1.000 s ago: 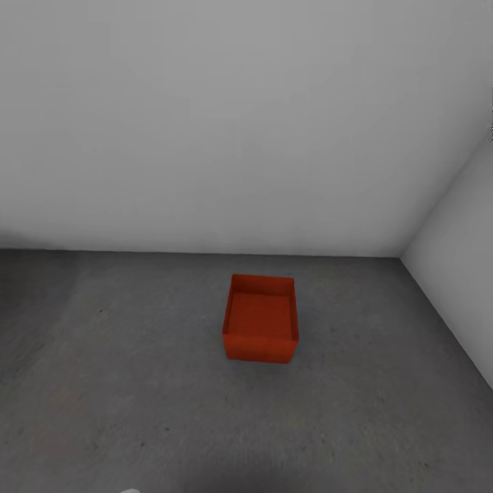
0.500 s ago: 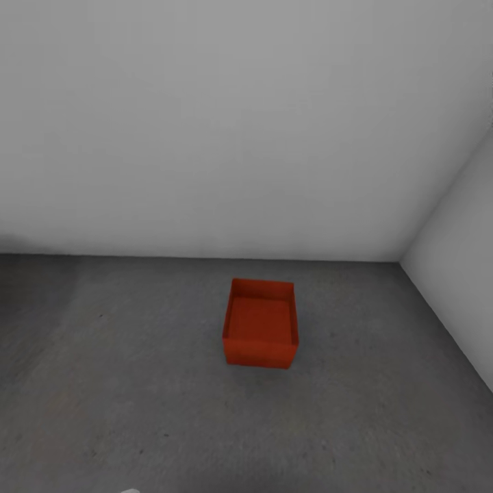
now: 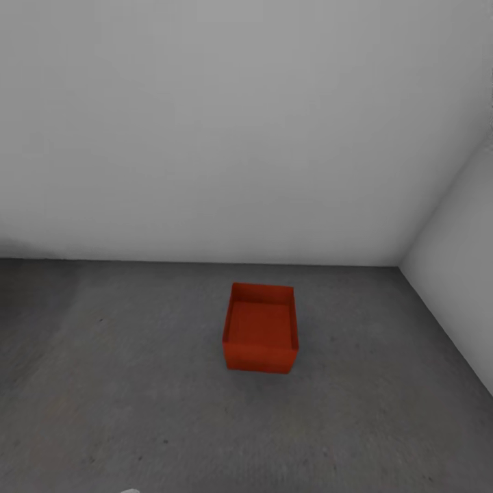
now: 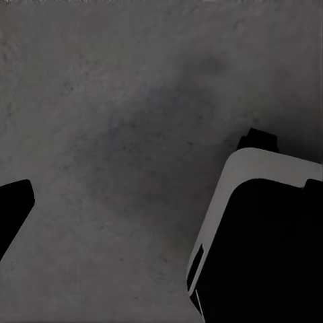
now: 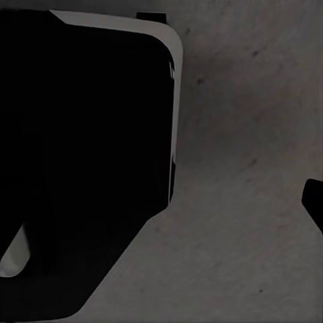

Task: Move the two storage containers from the living room to the garage. In the garage, place one container on the floor and stack the other container on top of it (either order is fine).

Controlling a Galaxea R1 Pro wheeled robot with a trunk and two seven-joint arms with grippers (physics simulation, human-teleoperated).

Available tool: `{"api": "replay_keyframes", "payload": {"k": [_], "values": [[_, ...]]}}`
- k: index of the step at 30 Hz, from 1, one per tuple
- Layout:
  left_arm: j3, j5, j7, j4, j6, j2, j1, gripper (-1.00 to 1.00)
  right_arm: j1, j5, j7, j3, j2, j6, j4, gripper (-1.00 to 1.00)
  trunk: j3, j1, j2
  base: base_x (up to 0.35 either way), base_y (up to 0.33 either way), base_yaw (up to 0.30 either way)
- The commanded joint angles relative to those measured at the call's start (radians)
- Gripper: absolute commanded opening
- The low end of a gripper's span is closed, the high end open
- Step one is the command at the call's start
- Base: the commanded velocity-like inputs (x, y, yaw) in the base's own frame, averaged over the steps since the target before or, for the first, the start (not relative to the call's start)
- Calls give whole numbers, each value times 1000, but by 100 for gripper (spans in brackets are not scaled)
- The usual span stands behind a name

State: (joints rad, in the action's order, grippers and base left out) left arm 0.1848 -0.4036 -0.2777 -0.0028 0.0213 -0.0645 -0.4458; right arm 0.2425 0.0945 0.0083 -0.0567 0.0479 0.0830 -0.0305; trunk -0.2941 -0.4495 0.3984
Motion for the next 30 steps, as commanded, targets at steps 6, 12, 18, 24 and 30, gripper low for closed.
{"api": "replay_keyframes", "payload": {"k": [6, 12, 18, 24, 30], "values": [[8, -7, -3, 0, 2, 0, -1, 100, 1, 11, 1, -6, -4, 6, -3, 100, 8, -1, 2, 0, 0, 0], [9, -2, -2, -13, -20, -1, -1, 100, 1, 11, 2, -6, -4, 6, -3, 100, 17, -1, 2, 0, 0, 0], [10, -6, 87, -2, -112, -1, 35, 100, 1, 11, 2, -6, -5, 7, -3, 100, 27, -1, 2, 0, 0, 0], [10, -10, 395, 0, -125, -22, 155, 100, 1, 12, 2, -6, -5, 8, -3, 100, 36, -1, 2, 0, 0, 0], [10, -10, 423, 1, -125, -24, 188, 100, 1, 13, 2, -6, -5, 8, -3, 100, 46, -1, 2, 0, 0, 0]]}}
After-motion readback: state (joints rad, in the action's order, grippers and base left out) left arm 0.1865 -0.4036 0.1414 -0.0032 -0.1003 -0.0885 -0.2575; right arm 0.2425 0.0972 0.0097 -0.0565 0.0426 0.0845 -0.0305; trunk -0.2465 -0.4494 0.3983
